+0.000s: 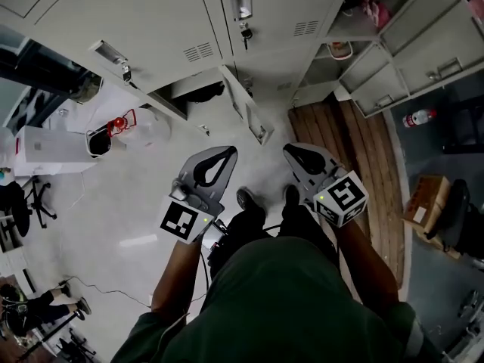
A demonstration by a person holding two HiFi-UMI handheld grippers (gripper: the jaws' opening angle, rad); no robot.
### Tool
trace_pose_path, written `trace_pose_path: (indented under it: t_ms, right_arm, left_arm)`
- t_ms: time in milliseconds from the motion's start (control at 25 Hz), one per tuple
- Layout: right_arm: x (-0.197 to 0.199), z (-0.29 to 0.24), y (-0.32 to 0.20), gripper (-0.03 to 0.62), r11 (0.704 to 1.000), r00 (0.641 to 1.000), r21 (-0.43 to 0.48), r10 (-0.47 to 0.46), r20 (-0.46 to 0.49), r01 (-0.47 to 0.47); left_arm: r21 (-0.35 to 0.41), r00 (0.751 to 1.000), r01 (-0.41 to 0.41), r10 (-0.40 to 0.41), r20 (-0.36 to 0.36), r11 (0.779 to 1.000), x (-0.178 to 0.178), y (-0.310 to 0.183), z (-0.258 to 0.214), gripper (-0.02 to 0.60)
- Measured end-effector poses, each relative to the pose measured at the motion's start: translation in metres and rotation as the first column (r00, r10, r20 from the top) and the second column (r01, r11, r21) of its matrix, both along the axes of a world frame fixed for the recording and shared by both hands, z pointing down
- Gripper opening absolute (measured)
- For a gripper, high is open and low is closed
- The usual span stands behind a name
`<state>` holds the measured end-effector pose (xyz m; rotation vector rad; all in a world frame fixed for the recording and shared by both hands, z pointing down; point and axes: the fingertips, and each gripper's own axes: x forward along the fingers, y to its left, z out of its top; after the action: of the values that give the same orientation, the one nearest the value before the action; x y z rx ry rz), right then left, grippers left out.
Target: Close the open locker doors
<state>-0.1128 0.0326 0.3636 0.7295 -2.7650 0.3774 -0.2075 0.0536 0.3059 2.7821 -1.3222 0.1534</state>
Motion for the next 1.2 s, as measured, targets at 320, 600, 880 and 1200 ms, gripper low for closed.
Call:
trace_pose_path:
  t_ms: [320, 600, 880, 1200]
  right_arm:
    - [-0.002, 0.064, -0.034, 0.008, 0.991, 0.989, -0.055, -0.123, -0.088, 0.119]
    - [-0.007, 0.119, -0.051, 0.021, 0.973, 0.964, -0.090, -0.224, -0.145, 0.213]
    - [-0.017, 0.145, -0.051, 0.071, 0.953, 0.935, -0.102, -0.299, -0.192, 0.284]
    - [-0.042, 0.155, -0.041, 0.078, 0.937, 0.914, -0.075, -0.350, -0.204, 0.342]
  left_arm:
    - [-0.032, 0.995, 0.077, -0.075, 0.059, 0.997, -0.013, -0.020, 0.029, 0.005]
    - [-0.030, 0.992, 0.125, -0.123, 0.041, 0.992, -0.019, -0.030, 0.052, 0.005]
    - [-0.060, 0.987, 0.162, -0.161, 0.011, 0.985, -0.028, -0.029, 0.075, 0.005]
    - [-0.095, 0.980, 0.195, -0.198, -0.026, 0.976, -0.047, -0.031, 0.099, 0.005]
